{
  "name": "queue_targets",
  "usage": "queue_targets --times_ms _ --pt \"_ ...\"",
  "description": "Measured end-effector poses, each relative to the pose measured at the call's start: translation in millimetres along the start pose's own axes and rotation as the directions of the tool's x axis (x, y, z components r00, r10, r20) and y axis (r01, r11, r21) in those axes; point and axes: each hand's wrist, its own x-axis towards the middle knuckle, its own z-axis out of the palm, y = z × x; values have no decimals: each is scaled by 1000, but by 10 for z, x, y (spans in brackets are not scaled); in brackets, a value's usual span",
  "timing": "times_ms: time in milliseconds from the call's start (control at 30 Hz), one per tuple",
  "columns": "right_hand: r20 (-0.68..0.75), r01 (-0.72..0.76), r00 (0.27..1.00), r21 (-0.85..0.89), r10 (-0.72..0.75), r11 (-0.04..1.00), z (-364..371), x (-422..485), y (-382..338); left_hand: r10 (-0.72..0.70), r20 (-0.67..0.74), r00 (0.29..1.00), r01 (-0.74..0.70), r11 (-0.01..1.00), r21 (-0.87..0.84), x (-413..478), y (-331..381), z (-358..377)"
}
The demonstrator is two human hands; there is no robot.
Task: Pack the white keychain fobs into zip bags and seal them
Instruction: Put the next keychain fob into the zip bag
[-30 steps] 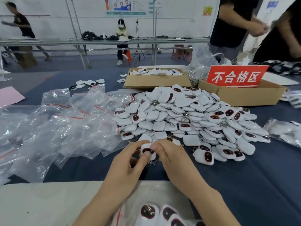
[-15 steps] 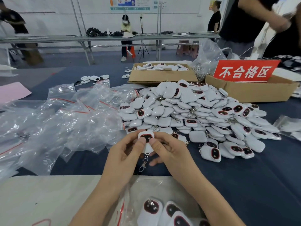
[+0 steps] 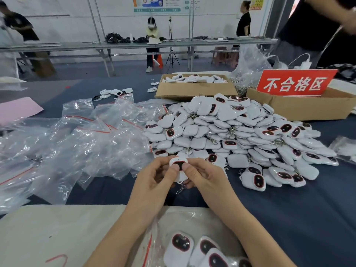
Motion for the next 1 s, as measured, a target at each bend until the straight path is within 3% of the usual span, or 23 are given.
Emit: queue_targets --times_ms 500,700,1000 --pt "7 38 999 7 -38 999 -1 -11 -1 -14 15 1000 14 1000 12 14 3 -22" --pt "-33 -19 999 75 22 997 0 -1 26 -13 13 1000 13 999 -37 -16 50 -19" --pt "-51 -72 996 90 77 993 -20 16 42 12 33 999 -14 999 46 -20 54 -11"
